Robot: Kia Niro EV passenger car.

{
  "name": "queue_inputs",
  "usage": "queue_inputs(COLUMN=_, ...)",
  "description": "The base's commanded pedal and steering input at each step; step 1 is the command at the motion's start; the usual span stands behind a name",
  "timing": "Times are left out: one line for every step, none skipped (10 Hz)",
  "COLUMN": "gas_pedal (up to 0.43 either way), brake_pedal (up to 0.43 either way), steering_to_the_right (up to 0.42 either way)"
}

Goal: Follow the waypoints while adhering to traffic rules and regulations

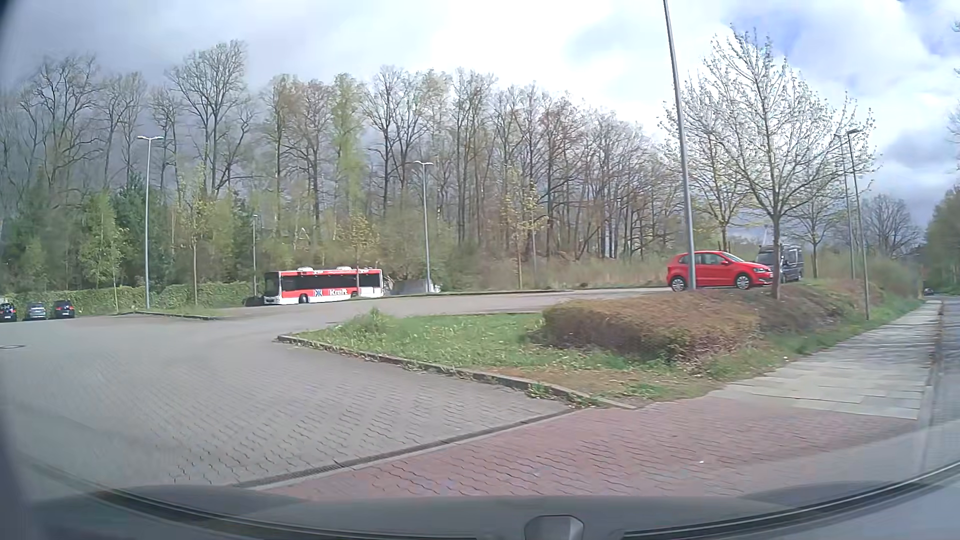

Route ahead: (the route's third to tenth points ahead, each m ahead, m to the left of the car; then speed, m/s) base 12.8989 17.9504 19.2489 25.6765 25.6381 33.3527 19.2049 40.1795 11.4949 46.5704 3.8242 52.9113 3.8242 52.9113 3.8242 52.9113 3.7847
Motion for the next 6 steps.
queue_inputs(gas_pedal=0.008, brake_pedal=0.006, steering_to_the_right=-0.446)
queue_inputs(gas_pedal=0.059, brake_pedal=0.006, steering_to_the_right=-0.449)
queue_inputs(gas_pedal=0.059, brake_pedal=0.006, steering_to_the_right=-0.449)
queue_inputs(gas_pedal=0.067, brake_pedal=0.006, steering_to_the_right=-0.449)
queue_inputs(gas_pedal=0.067, brake_pedal=0.006, steering_to_the_right=-0.448)
queue_inputs(gas_pedal=0.098, brake_pedal=0.0, steering_to_the_right=-0.44)
